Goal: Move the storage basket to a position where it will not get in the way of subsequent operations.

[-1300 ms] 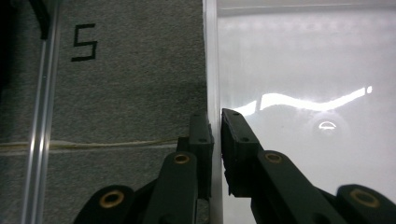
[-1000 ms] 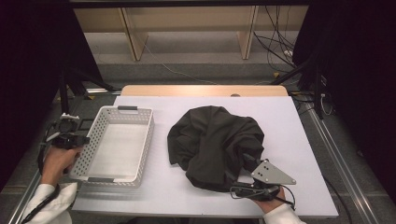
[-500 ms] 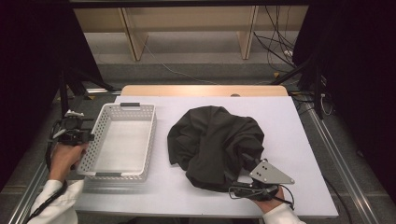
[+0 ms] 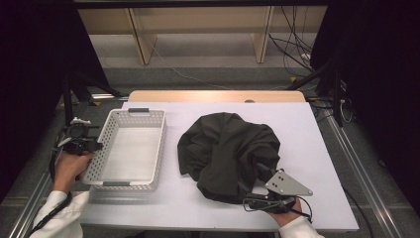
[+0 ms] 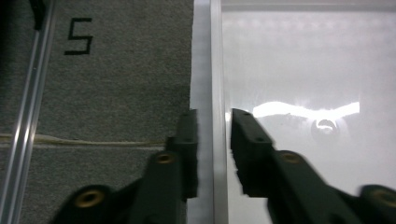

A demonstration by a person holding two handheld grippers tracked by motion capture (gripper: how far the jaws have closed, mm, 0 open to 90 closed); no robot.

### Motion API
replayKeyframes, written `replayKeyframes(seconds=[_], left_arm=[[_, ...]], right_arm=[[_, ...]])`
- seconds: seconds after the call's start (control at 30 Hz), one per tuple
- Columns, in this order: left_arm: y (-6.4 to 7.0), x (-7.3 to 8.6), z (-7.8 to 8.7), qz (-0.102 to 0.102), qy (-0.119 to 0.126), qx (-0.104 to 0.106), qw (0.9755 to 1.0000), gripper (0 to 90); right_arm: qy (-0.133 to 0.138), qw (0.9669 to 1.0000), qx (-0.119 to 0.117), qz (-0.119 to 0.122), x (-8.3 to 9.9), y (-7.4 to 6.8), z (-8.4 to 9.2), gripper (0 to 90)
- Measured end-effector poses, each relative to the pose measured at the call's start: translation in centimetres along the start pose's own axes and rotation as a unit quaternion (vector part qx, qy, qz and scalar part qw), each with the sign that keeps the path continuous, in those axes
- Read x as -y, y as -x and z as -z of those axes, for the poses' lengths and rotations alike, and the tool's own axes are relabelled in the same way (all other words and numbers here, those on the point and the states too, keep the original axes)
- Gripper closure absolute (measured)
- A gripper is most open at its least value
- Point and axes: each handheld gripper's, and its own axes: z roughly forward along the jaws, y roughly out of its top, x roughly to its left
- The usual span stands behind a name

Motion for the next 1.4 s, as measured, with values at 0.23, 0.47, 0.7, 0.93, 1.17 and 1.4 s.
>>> replayKeyframes(seconds=[0.23,0.47,0.7,0.93,1.17,1.4], left_arm=[[0.8,-0.6,1.6,-0.004,0.045,0.004,0.9990,39.2],[1.8,-1.0,3.0,-0.011,0.063,0.015,0.9978,23.5],[3.1,-1.3,3.7,-0.015,0.066,0.041,0.9968,15.4],[3.9,-1.6,4.9,-0.014,0.086,0.080,0.9929,15.4],[5.0,-1.7,5.8,-0.021,0.096,0.096,0.9905,15.3],[5.9,-1.7,6.1,-0.026,0.103,0.114,0.9878,13.8]], right_arm=[[0.001,1.0000,0.000,-0.002,0.0,0.0,0.0,21.5],[0.004,1.0000,0.000,-0.002,0.0,0.0,0.0,21.5],[0.004,1.0000,-0.002,-0.001,-0.1,0.0,0.0,21.6],[0.002,1.0000,-0.002,0.000,0.0,-0.1,0.0,21.6],[-0.002,1.0000,-0.003,0.000,0.0,-0.1,0.0,21.5],[-0.003,1.0000,-0.003,0.001,0.0,-0.1,0.0,21.5]])
